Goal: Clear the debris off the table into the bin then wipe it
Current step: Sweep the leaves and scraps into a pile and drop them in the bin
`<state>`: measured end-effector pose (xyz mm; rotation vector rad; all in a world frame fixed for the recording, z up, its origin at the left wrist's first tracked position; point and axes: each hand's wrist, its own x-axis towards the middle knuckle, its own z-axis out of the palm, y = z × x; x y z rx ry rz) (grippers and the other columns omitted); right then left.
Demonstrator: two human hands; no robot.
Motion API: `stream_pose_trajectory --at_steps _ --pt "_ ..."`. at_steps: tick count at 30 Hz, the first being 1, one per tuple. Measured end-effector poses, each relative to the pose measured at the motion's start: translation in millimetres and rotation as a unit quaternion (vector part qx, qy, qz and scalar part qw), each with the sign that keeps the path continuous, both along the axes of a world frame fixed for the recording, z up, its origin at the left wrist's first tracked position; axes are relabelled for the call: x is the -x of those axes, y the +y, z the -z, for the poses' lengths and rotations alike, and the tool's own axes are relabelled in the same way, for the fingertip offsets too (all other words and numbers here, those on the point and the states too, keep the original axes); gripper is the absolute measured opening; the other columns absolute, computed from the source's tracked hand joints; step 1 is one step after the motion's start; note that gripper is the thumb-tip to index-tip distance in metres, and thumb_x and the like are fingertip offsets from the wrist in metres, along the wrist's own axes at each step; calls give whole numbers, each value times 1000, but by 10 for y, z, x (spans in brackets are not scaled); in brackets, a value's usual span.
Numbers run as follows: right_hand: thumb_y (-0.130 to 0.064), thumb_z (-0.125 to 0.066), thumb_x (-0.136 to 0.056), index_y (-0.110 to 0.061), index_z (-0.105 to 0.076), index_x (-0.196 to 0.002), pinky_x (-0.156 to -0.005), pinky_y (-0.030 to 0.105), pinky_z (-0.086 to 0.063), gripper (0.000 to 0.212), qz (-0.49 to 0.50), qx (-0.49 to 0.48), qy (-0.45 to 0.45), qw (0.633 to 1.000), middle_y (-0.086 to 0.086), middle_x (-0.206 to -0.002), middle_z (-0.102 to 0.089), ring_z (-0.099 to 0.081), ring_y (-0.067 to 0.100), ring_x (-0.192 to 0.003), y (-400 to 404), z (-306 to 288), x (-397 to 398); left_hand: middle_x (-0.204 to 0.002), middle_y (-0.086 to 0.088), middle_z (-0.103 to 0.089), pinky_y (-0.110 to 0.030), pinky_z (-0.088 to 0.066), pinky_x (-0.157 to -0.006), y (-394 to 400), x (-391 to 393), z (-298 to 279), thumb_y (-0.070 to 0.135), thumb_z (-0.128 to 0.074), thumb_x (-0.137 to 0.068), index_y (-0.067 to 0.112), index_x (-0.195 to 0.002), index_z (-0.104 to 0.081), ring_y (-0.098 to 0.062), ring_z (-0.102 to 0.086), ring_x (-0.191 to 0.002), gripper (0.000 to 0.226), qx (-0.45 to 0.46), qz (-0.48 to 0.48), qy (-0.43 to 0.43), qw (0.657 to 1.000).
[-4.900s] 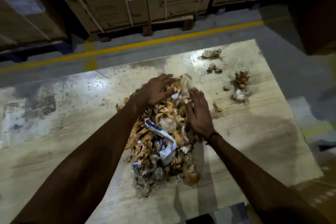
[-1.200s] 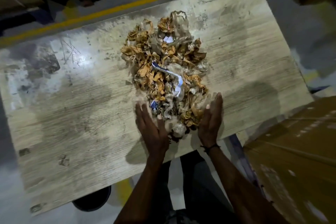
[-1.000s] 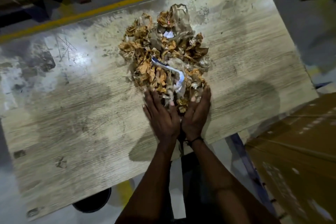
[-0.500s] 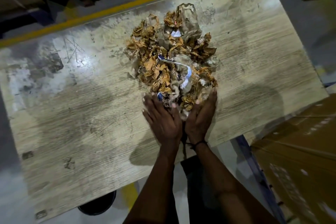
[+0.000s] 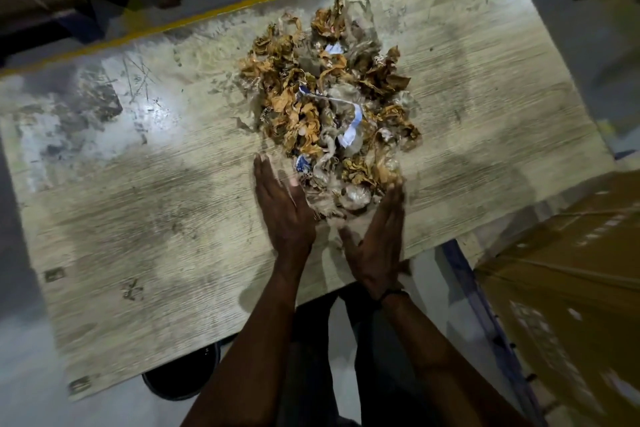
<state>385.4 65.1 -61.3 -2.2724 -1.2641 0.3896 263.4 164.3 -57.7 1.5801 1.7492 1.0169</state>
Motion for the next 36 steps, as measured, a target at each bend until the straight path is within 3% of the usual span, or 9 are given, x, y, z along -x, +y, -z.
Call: stream_pose_trajectory --at_steps 7,16,21,26,30,33,36 --pt "-85 -45 -89 1 4 -164 -131 53 -10 124 -39 82 -101 991 20 -173 10 7 34 -161 -3 30 124 -169 -11 -29 -53 -39 -118 -18 12 81 30 -36 -113 9 -162 -28 -24 -30 -157 54 -39 -26 -40 998" --pt "-80 -53 -91 -6 -3 -166 -129 57 -11 117 -61 19 -90 994 25 -172 10 8 40 -161 260 93 -71 -169 -10 -31 -51 -36 -121 -54 -6 96 35 -36 -114 10 -163 -27 -22 -30 -157 56 -60 -31 -49 996" --pt "-81 -49 -91 -16 10 -166 -129 57 -9 115 -92 30 -100 990 21 -171 20 14 40 -159 571 -8 -251 -170 -8 -31 -47 -35 -123 -62 -22 107 46 -33 -113 10 -164 -26 -18 -29 -157 62 -55 -39 -51 996" --pt "-73 -61 -91 -16 -8 -168 -129 53 -19 109 -39 -94 -45 994 15 -174 5 5 30 -162 444 12 -347 -171 -4 -29 -46 -34 -124 -72 -13 113 49 -32 -113 15 -165 -23 -14 -27 -158 62 -46 -39 -48 997" --pt "-79 -44 -93 -14 0 -167 -130 51 -17 108 73 -66 42 994 13 -175 6 2 29 -162 515 42 -295 -170 -7 -30 -46 -31 -125 -89 -24 106 49 -27 -113 15 -164 -24 -20 -28 -157 60 -39 -17 7 999" --pt "-83 -23 -95 -6 -1 -166 -131 48 -10 107 69 -59 71 993 16 -174 -1 -2 28 -162 761 -12 -119 -169 -11 -31 -48 -27 -126 -87 -26 129 46 -27 -114 10 -163 -25 -27 -29 -156 61 -40 16 121 992" --pt "-84 -14 -94 -2 -2 -165 -132 43 -7 109 54 -74 85 992 17 -174 -4 -2 28 -162 875 -29 37 -169 -10 -30 -53 -20 -128 -62 -31 129 46 -22 -114 10 -164 -23 -26 -24 -158 61 -31 66 198 977"
